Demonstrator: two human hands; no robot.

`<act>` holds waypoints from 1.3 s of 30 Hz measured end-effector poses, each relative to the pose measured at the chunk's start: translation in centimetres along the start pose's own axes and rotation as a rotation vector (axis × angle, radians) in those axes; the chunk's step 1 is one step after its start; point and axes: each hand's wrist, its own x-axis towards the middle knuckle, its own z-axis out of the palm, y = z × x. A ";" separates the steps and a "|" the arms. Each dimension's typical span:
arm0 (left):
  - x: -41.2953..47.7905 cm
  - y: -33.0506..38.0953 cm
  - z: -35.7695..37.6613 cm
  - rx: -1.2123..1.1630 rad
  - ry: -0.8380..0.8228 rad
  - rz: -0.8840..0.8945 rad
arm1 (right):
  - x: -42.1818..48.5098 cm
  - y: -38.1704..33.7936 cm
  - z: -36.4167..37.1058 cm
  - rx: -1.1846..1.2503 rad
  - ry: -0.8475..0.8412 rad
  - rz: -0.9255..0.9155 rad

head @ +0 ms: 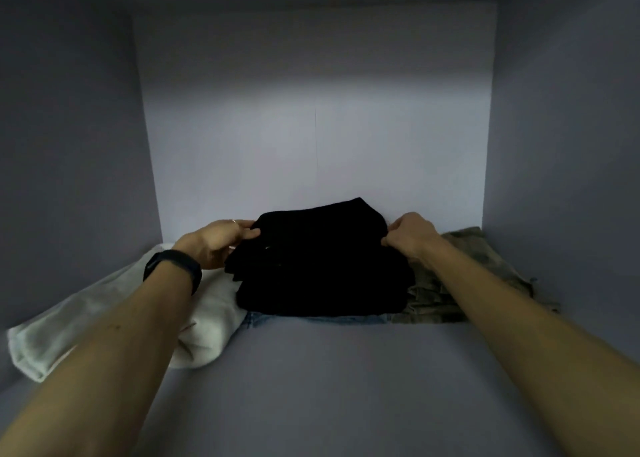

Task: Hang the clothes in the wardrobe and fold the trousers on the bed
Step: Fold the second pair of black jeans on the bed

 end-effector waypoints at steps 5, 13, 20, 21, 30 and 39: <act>-0.9 1.7 0.8 0.351 0.085 0.022 | 0.0 -0.1 -1.8 -0.039 -0.076 0.047; -0.3 5.0 5.4 1.103 0.273 0.336 | 1.0 -6.8 1.9 -0.519 0.032 -0.339; 1.4 0.0 8.1 1.088 0.219 0.148 | 2.8 -3.5 7.1 -0.569 -0.229 -0.154; 1.7 -0.4 8.1 1.080 0.209 0.141 | 3.0 -2.8 7.4 -0.545 -0.261 -0.118; 2.9 -1.4 7.9 1.073 0.224 0.147 | 4.7 -2.0 8.2 -0.479 -0.318 -0.048; -0.7 0.7 8.5 1.119 0.338 0.290 | -0.8 -3.6 5.5 -0.532 0.001 -0.201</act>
